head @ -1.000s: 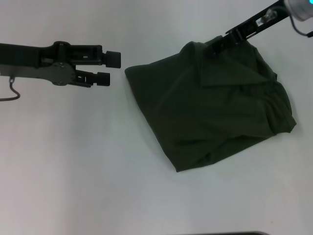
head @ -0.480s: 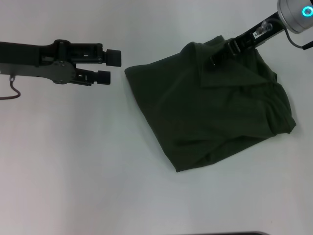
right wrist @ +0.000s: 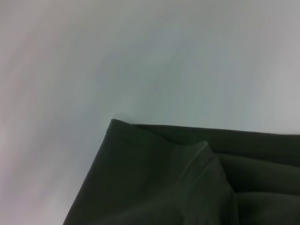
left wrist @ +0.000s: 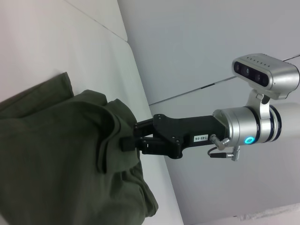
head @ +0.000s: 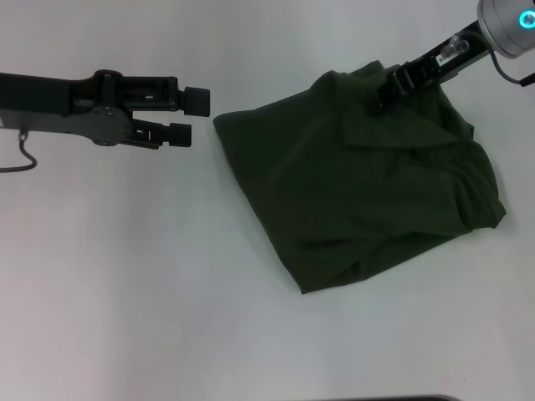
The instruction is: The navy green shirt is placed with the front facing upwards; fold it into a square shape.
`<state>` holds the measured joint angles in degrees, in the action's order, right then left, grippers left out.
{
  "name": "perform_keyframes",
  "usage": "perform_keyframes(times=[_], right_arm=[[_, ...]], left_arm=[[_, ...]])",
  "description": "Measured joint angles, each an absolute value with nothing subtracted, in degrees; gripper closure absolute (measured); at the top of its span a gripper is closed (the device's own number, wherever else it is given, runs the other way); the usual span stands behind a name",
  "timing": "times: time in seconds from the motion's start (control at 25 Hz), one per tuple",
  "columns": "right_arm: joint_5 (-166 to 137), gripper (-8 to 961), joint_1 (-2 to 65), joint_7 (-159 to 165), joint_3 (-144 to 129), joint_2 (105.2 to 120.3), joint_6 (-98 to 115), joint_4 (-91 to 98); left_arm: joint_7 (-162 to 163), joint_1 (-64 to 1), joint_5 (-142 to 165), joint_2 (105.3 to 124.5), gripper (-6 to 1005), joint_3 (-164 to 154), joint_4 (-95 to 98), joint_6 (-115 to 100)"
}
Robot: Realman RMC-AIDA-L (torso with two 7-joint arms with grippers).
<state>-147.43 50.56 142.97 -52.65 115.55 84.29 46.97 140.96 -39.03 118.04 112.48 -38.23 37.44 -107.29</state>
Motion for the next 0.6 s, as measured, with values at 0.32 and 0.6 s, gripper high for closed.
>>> perform_keyframes(times=[0.32, 0.6], right_arm=[[-147.37, 912, 49.14, 146.68, -51.84, 114.73, 86.76, 54.47], [-147.47, 931, 49.1, 146.88, -51.85, 114.64, 84.37, 53.56]], left_arm=[[140.9, -39.03, 118.04, 112.6, 49, -38.23, 37.44, -107.47], [140.88, -38.89, 118.04, 112.68, 50, -38.23, 37.37, -107.5]])
